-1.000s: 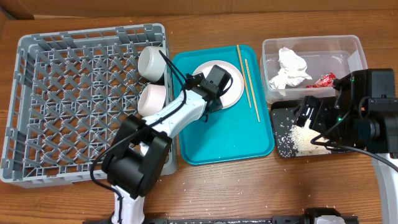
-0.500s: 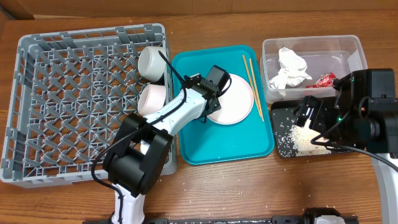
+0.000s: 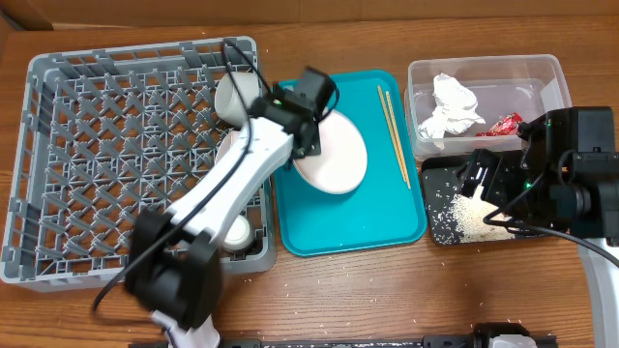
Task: Sort waste into correct bins and load items into the dishwasher
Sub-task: 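Lift the white plate and stand it upright in the rack's back row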
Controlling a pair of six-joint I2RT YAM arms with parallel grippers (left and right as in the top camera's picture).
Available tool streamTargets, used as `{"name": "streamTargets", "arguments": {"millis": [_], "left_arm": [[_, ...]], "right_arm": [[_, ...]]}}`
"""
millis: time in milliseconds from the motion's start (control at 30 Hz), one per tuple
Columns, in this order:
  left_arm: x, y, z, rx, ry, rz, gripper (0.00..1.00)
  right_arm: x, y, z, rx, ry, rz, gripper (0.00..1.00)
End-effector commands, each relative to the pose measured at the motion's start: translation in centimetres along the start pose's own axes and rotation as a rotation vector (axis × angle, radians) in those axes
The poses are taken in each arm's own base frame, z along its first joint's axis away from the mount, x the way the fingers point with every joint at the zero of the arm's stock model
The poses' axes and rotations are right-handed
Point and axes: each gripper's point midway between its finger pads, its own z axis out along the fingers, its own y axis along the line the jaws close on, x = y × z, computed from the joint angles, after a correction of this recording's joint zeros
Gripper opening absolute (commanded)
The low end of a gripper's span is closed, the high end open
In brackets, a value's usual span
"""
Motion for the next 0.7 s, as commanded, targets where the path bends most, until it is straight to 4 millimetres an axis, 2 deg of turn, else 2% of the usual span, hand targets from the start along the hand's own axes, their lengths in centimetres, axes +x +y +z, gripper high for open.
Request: {"name": "streamTargets", "arguments": {"millis": [0,100,167,233,400,467,533,667], "left_arm": [[-4.6,2.4,-9.9,0.002,-0.254,0.099,0.04],[-5.2,5.7,-14.5,-0.077,-0.363,0.099,0.04],[-5.2,8.1,-16.9,-0.153,-0.426,0.074,0.04],[-5.4,11.2,-19.5,-0.273,-0.501,0.04,0.04],[-6.4,17.3,-23.9,-0.605,-0.639,-0.041,0.04],[-7.0,18.9,-24.7,-0.723,-0.664,-0.063,0.04],[-7.7,19.8,-24.5,-0.806,-0.655,-0.056,0.04],[-9.6,20.7,-21.5,-0.901,-0.554,0.036,0.04]], "right_arm": [[-0.5,0.2,-0.6,-0.003,-0.029,-0.011,1.0],[-0.5,0.2,-0.6,-0.003,-0.029,-0.011,1.0],[-0.5,0.2,-0.6,-0.003,-0.029,-0.011,1.0],[-0.5,0.2,-0.6,-0.003,-0.029,-0.011,1.0],[-0.5,0.2,-0.6,-0.003,-0.029,-0.011,1.0],[-0.5,0.2,-0.6,-0.003,-0.029,-0.011,1.0],[-0.5,0.2,-0.6,-0.003,-0.029,-0.011,1.0],[-0.5,0.2,-0.6,-0.003,-0.029,-0.011,1.0]]}}
